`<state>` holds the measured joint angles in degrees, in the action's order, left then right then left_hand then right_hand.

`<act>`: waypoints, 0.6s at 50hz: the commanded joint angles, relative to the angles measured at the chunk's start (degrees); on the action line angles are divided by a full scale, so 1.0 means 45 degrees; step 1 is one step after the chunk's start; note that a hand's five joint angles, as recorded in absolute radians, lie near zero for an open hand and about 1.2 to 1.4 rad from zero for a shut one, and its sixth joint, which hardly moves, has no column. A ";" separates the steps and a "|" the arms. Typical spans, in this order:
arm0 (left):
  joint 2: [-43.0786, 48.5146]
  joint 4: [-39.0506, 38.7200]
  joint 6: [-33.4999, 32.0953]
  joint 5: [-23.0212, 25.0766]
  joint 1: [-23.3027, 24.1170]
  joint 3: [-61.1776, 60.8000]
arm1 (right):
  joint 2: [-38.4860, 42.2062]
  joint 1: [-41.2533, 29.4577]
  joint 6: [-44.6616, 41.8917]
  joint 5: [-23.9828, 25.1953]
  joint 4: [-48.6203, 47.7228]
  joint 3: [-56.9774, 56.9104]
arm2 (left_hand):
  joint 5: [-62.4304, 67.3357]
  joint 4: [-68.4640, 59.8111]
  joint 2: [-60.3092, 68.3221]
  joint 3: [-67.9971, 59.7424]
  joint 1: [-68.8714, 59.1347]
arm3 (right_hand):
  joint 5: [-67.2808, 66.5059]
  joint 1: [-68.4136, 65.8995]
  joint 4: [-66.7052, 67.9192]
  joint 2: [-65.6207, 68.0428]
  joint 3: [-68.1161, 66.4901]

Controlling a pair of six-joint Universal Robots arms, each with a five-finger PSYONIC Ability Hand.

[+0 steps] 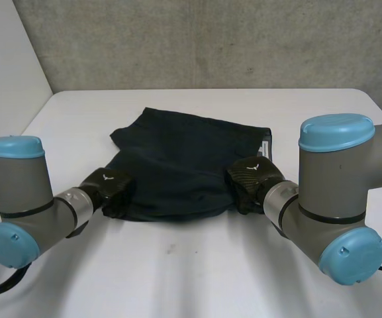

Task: Fold the shorts.

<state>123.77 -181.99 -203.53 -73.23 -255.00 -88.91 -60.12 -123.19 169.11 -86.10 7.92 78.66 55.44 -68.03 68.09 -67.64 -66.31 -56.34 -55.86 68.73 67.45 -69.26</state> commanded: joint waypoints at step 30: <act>-0.6663 0.0383 0.0209 -0.0621 -0.1165 -0.5203 | -0.4001 0.2532 -0.1700 0.1260 0.1543 0.3299 | 0.3235 -0.2659 0.2648 -0.2746 -0.3041 | 0.8465 0.6137 -0.8995 -0.8713 0.9113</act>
<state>94.76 -180.26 -202.59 -76.03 -259.50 -110.91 -72.85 -116.33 160.55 -83.19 15.82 87.41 55.44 -68.76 68.66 -68.22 -66.31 -16.57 -23.91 26.65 26.98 -26.66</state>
